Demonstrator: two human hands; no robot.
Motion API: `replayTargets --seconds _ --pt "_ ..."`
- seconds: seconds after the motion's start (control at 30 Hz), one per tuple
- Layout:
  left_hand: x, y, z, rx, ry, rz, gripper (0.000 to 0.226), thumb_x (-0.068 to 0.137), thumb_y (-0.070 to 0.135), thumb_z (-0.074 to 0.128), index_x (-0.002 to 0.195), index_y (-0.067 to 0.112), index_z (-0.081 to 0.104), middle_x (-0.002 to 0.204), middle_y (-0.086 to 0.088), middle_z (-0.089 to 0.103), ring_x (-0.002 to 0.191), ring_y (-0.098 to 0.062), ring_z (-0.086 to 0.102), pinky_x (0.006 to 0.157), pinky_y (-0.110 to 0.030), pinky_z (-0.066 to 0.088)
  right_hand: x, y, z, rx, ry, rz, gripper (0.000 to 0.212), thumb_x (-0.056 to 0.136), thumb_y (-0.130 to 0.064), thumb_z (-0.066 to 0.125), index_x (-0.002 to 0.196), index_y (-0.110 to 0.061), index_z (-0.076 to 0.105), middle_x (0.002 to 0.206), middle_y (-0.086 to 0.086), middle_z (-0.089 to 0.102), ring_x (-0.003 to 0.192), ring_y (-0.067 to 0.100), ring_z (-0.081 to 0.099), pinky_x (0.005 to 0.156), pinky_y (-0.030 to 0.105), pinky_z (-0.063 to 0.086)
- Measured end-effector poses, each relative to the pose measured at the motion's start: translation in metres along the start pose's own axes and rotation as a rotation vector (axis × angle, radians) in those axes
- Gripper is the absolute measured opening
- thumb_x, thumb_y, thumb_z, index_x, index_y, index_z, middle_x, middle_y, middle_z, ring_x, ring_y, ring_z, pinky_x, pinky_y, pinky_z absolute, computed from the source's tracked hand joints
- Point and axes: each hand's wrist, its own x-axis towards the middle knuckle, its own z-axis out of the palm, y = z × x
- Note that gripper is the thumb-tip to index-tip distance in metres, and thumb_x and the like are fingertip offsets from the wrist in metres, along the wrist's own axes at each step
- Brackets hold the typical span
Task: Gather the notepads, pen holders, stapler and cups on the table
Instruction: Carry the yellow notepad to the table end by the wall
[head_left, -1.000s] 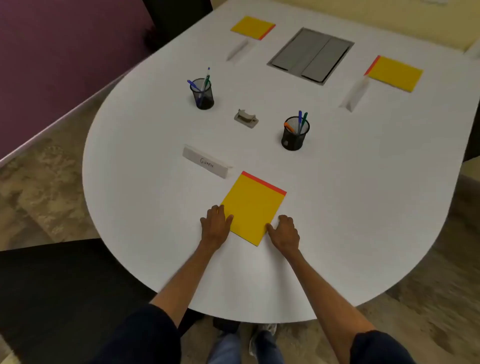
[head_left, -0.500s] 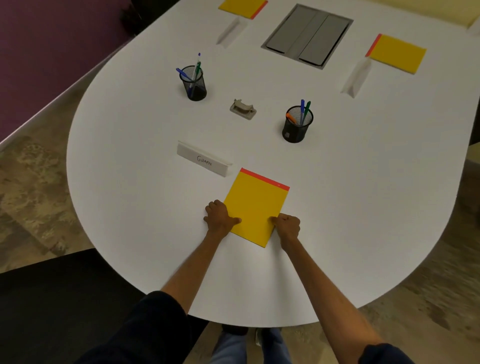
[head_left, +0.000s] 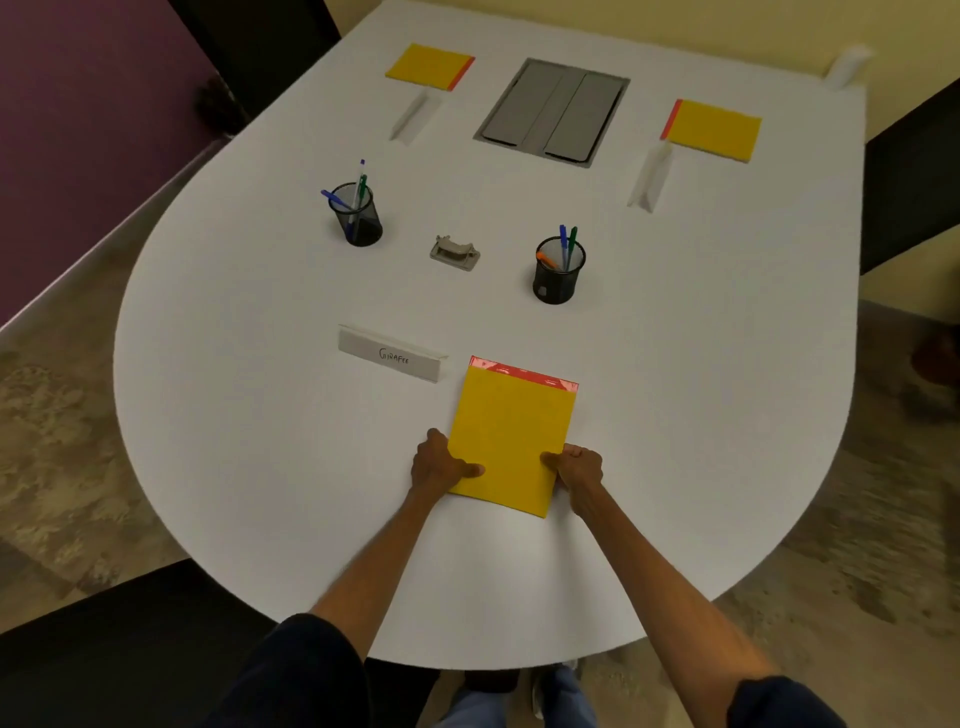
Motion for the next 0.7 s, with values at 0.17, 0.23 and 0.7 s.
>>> replayTargets --seconds 0.17,0.23,0.7 --pt "-0.013 0.014 -0.001 -0.004 -0.015 0.073 0.086 0.066 0.044 0.088 0.126 0.002 0.043 0.128 -0.018 0.054 0.116 -0.033 0.054 0.085 -0.037 0.044 -0.013 -0.005 -0.022 0.067 0.008 -0.06 0.031 0.071 -0.011 0.084 0.099 -0.011 0.07 0.105 0.013 0.071 0.098 0.03 0.067 0.089 0.048 0.055" --pt "-0.02 0.023 -0.003 0.011 -0.028 0.112 0.084 0.064 0.047 0.088 0.122 0.003 0.045 0.124 -0.017 0.056 0.112 -0.031 0.056 0.081 -0.036 0.044 -0.02 -0.009 -0.034 0.067 0.023 -0.096 0.024 0.071 -0.014 0.085 0.089 -0.018 0.071 0.102 0.011 0.072 0.096 0.03 0.068 0.089 0.051 0.055" --pt "-0.082 0.129 0.02 0.089 -0.066 0.488 0.068 0.065 0.05 0.086 0.101 0.013 0.044 0.113 -0.013 0.059 0.091 -0.023 0.055 0.077 -0.04 0.049 -0.073 -0.04 -0.162 0.156 0.187 -0.368 0.032 0.075 -0.014 0.083 0.101 -0.012 0.063 0.106 0.012 0.069 0.098 0.029 0.067 0.089 0.051 0.055"
